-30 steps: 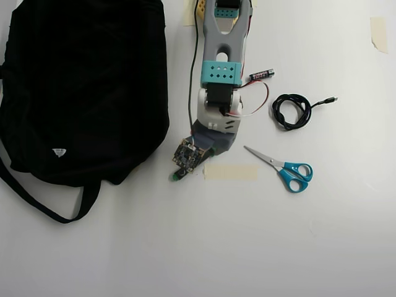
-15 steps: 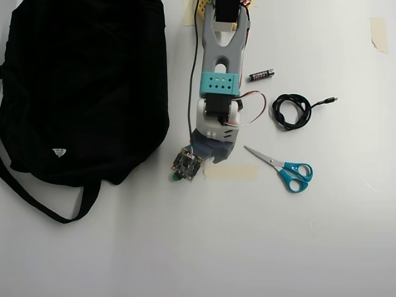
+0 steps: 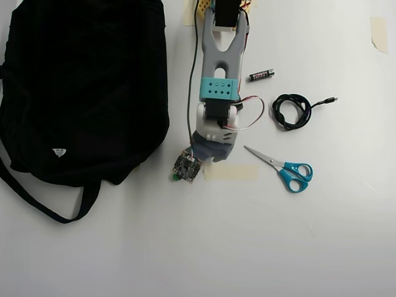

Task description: Put the green marker into the black bag

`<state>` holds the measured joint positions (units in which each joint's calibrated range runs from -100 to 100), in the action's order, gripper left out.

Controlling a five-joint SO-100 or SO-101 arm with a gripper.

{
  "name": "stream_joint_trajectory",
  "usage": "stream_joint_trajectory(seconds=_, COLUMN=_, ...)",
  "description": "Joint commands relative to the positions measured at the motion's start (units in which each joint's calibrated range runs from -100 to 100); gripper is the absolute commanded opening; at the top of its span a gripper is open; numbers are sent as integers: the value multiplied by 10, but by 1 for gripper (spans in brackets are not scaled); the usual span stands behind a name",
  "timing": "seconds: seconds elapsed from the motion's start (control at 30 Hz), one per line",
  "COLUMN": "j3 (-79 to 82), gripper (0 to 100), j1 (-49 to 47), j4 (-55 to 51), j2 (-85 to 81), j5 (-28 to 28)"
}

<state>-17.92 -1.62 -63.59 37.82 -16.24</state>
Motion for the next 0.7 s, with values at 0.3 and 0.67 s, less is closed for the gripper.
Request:
stream_joint_trajectory(seconds=0.3, j3=-26, gripper=23, j1=6, j4=-1, j2=-1, j5=-9)
stream_joint_trajectory(seconds=0.67, j3=-18, gripper=23, j1=6, j4=-10, j2=3, j5=-19)
